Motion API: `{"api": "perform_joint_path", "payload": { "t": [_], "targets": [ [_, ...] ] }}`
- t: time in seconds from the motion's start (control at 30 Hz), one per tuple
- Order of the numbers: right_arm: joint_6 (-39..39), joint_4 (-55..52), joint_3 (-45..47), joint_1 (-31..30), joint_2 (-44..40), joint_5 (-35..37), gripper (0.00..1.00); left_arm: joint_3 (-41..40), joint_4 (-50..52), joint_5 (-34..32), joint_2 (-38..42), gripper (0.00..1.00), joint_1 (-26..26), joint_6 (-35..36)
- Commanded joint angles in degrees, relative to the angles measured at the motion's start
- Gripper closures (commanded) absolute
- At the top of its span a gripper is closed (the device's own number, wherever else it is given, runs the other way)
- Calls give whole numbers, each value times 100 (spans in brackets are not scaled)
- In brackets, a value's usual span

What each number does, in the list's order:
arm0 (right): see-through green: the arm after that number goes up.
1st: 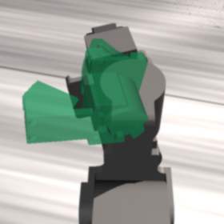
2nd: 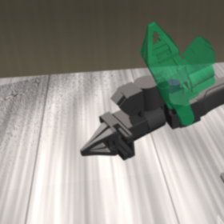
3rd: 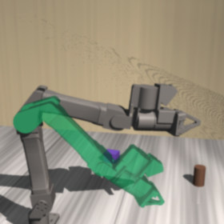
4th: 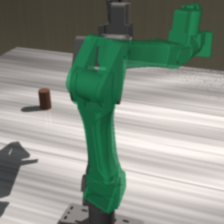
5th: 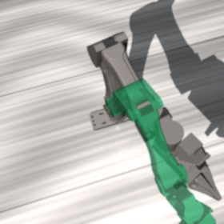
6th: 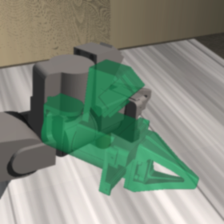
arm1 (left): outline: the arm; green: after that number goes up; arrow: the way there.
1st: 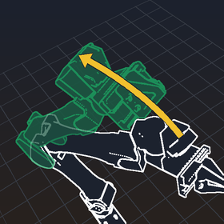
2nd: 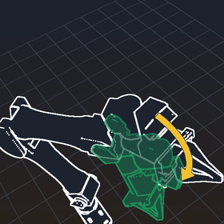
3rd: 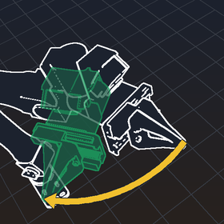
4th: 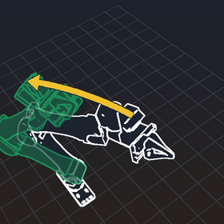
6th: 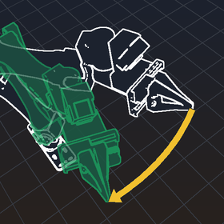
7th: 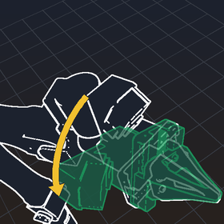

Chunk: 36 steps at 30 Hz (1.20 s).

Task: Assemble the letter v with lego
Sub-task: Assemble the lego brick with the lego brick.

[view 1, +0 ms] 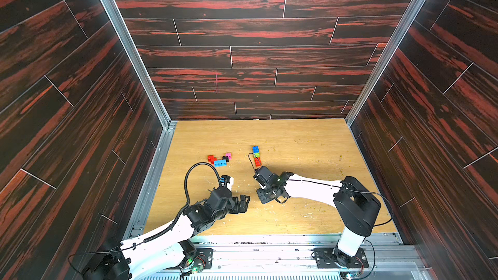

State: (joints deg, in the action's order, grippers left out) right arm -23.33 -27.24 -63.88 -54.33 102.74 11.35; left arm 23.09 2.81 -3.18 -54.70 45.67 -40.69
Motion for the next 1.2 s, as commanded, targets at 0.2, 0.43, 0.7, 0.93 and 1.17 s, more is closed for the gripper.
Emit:
{"api": "perform_joint_path", "payload": {
  "t": [0.2, 0.43, 0.7, 0.93, 1.17],
  "targets": [
    [105, -847, 62, -34, 544, -370, 74, 125, 264, -182, 247, 0, 12, 78],
    [171, -1180, -135, -34, 729, -438, 74, 124, 274, -175, 271, 0, 12, 66],
    [129, -1501, -347, -33, 866, -362, 74, 79, 238, -174, 293, 0, 6, 21],
    [-13, -1686, -521, -35, 926, -177, 74, 31, 229, -191, 354, 0, 12, -12],
    [-113, -1525, -818, -34, 797, -134, 69, 55, 264, -226, 371, 0, 11, -13]
  ]
}}
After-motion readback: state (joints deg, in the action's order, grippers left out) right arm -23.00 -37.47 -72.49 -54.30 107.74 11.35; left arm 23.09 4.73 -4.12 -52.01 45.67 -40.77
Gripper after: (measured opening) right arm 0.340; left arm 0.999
